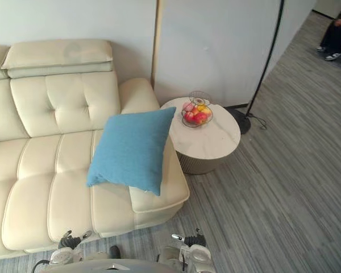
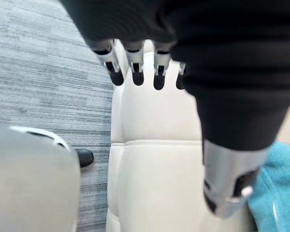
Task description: Pick up cushions and gather them together orderly.
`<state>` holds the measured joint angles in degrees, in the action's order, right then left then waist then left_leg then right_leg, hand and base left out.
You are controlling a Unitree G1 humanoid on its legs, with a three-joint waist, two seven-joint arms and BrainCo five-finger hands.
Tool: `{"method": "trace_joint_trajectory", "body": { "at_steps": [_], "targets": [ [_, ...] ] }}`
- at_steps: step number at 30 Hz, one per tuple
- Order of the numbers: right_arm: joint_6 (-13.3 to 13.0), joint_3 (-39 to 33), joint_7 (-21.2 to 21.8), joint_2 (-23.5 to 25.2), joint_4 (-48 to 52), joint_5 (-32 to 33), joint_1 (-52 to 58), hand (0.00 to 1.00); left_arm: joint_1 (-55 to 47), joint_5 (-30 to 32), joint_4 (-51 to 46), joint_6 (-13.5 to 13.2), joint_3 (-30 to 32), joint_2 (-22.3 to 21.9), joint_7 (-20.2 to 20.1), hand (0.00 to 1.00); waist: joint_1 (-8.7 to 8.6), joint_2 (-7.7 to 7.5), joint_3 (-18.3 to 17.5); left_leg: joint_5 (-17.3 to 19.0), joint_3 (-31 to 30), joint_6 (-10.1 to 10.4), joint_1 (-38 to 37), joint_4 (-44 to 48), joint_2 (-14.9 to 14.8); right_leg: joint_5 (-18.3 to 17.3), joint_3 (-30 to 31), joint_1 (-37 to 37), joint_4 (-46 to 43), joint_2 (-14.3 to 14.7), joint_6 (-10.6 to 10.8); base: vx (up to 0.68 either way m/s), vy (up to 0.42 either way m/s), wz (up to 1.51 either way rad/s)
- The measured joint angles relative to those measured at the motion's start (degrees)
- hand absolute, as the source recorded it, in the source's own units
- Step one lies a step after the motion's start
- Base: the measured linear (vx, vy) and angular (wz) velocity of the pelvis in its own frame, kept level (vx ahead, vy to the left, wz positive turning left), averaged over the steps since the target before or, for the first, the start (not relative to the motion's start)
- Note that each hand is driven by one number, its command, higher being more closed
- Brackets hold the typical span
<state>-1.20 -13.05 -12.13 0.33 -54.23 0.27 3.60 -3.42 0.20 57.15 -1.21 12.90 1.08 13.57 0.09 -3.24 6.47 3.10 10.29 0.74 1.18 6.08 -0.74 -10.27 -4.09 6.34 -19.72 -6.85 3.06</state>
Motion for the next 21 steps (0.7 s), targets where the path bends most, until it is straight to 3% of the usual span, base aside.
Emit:
{"method": "trace_joint_trajectory", "body": {
  "at_steps": [5,12,17,21],
  "targets": [
    [0.19,-1.77,1.17,-1.41,-0.67,-0.36,0.28,0.0,-0.76,-0.23,-0.17,-0.14,3.37,-2.77,-0.17,0.0,1.11,3.02,-0.74,-1.59,-2.33,1.48,-1.79,-2.56,-1.74,0.4,-3.15,-3.93,4.44,2.07,-0.46,0.15,-0.11,0.29],
    [0.5,-3.03,1.49,-0.45,1.95,-0.54,0.47,0.0,-0.95,-2.43,0.15,-0.12,2.66,-1.04,-1.62,0.0,1.32,1.54,-1.45,-3.81,-3.44,2.09,-4.42,-8.61,-2.16,3.37,-4.33,-8.5,12.55,3.85,-0.34,0.11,-0.025,0.07],
    [-0.14,-3.74,0.86,-1.65,21.6,-0.6,2.45,0.0,-1.37,-4.08,-2.71,-0.01,1.5,0.66,-2.41,0.0,0.23,1.02,-1.74,-4.02,-2.6,1.77,-5.42,-9.37,-1.56,5.23,-2.49,-9.1,13.9,3.37,-0.16,0.02,0.057,-0.09],
    [-1.28,-3.95,0.92,-3.99,29.18,-0.66,1.58,0.0,-1.53,-5.18,-7.87,-0.25,0.33,4.24,-3.34,0.0,0.01,0.59,-2.54,-4.91,-2.48,1.04,-5.25,-10.56,-0.94,5.43,-1.62,-8.57,14.78,3.18,-0.11,-0.06,0.017,-0.04]
  ]
}}
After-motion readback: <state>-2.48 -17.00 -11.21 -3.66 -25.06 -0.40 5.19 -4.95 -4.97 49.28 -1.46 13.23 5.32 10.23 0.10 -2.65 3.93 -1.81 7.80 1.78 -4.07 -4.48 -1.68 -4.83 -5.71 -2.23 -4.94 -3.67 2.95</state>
